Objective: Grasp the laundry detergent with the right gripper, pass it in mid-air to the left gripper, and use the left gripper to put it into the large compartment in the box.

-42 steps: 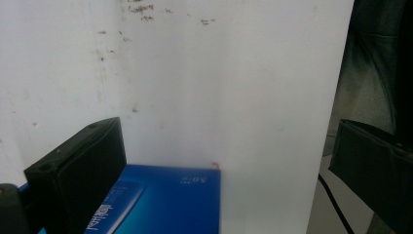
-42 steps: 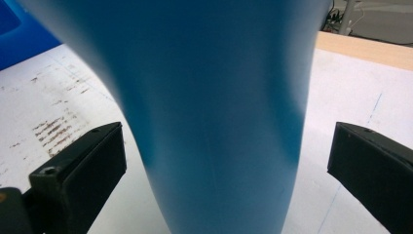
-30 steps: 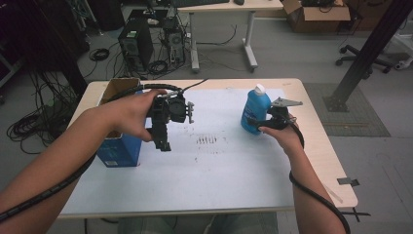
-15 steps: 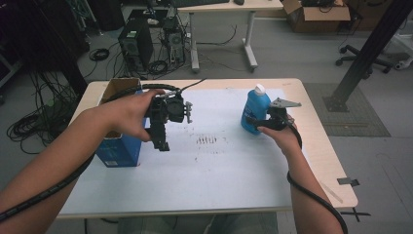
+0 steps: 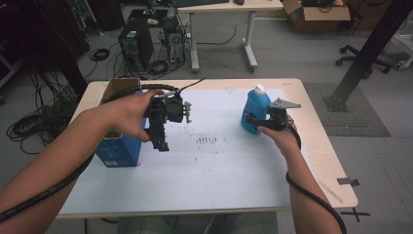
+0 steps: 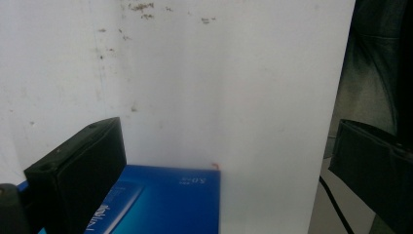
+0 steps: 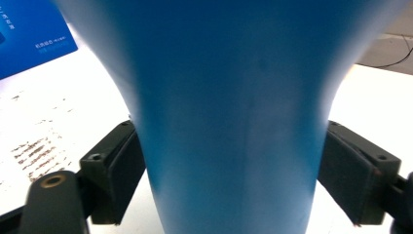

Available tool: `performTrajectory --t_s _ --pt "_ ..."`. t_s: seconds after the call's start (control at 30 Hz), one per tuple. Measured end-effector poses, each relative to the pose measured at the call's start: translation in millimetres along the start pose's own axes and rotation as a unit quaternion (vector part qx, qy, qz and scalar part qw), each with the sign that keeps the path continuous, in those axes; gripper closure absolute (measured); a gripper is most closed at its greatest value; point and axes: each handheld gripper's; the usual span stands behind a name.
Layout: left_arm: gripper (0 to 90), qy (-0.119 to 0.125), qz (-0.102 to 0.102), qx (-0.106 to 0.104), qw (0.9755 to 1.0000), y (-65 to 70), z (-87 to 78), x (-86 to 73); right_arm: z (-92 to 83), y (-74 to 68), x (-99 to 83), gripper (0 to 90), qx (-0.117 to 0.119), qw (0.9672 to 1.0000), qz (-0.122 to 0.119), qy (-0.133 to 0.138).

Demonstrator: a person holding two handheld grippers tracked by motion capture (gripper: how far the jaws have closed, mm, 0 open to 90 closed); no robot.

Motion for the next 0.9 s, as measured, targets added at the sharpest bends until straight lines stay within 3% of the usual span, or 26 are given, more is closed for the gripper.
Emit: performTrajectory --t_s 0.47,0.67,0.9 --pt "0.2 -0.002 -0.004 -0.001 1.0 -0.6 0.4 -1.4 1.9 -0.8 -1.3 31.7 -0.011 0.9999 -0.009 0.008" --pt "0.2 -0.002 -0.003 0.0 1.0 -0.6 0.0 -0.3 2.0 -2.9 -0.7 41.7 -0.003 0.9997 -0.023 0.007" --pt "0.2 0.0 -0.002 0.001 1.0 -0.2 -0.8 2.7 1.3 -3.6 -1.8 44.0 -0.004 0.9995 -0.03 0.012"
Point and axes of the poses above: each handheld gripper's, and its own axes: z roughly forward along the jaws, x roughly out of its top, y roughly to its right, and after that the axes turned 4 degrees about x, right-handed
